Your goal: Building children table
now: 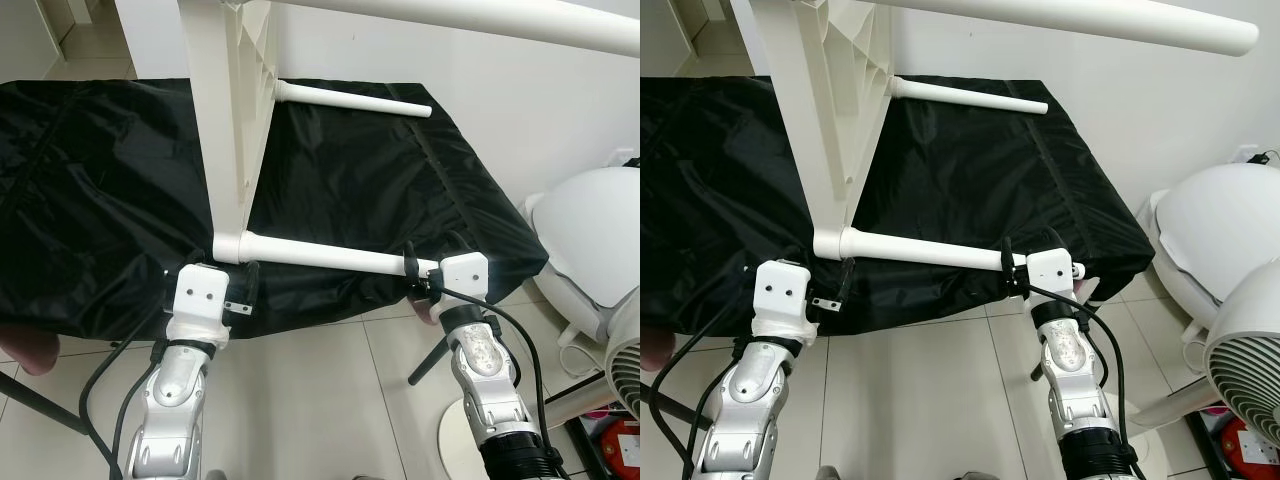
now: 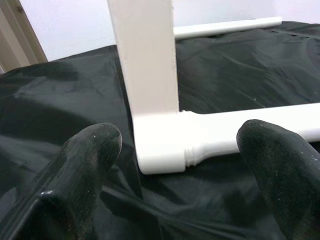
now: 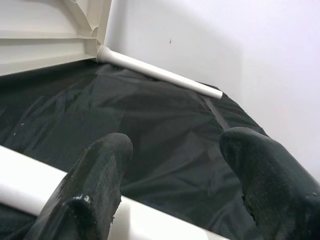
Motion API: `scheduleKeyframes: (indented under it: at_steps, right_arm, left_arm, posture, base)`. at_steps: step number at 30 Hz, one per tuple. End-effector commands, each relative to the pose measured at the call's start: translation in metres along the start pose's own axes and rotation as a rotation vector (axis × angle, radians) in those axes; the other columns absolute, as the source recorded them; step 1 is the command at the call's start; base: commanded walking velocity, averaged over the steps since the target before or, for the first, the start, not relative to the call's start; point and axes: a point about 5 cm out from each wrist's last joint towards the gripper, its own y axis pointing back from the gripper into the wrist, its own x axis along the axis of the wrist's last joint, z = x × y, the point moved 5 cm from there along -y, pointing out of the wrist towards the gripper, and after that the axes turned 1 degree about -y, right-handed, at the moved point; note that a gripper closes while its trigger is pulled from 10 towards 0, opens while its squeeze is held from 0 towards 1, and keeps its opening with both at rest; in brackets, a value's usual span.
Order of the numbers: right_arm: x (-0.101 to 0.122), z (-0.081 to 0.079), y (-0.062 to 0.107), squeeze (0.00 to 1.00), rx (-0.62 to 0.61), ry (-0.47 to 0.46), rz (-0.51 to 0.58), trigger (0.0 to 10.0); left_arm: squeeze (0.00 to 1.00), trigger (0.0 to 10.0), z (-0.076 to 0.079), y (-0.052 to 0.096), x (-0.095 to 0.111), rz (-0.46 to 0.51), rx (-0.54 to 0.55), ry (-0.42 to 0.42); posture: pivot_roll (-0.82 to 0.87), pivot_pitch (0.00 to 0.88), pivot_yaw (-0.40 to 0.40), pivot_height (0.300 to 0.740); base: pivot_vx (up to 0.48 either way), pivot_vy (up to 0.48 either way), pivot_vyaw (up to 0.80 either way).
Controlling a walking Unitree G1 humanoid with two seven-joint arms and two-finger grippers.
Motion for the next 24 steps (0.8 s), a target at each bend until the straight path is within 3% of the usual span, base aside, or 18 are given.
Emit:
scheduleKeyframes:
  at_steps: [1, 13, 14, 18, 24]
  right_arm:
    - [0.006, 0.006, -0.006, 0.0, -0.01, 0.003, 0.022, 10.0]
    - [0.018, 0.009, -0.016, 0.0, -0.008, 0.006, 0.058, 10.0]
    - [0.02, 0.007, -0.017, 0.0, -0.006, 0.002, 0.064, 10.0]
    - [0.021, 0.006, -0.017, 0.0, -0.005, 0.0, 0.066, 10.0]
    - [0.022, 0.005, -0.018, 0.0, -0.012, -0.006, 0.069, 10.0]
  left_arm:
    - [0.0, 10.0, -0.011, -0.002, 0.0, -0.007, 0.083, 0.004]
    - [0.0, 10.0, -0.027, -0.02, 0.011, 0.019, 0.145, 0.045]
    - [0.0, 10.0, -0.025, -0.031, 0.023, 0.039, 0.157, 0.101]
    - [0.0, 10.0, -0.021, -0.035, 0.027, 0.043, 0.154, 0.125]
    - [0.0, 10.0, 0.003, -0.05, 0.034, 0.041, 0.108, 0.148]
  posture:
    - [-0.08, 0.065, -0.023, 0.74]
    - [-0.08, 0.069, -0.021, 0.74]
    - [-0.09, 0.071, -0.019, 0.74]
    - [-0.09, 0.071, -0.019, 0.74]
    - [-0.09, 0.086, -0.016, 0.74]
  base:
    - [0.0, 0.0, 0.0]
    - [0.0, 0.0, 0.0]
    - [0.0, 0.0, 0.0]
    - [0.0, 0.0, 0.0]
    - [0.0, 0.0, 0.0]
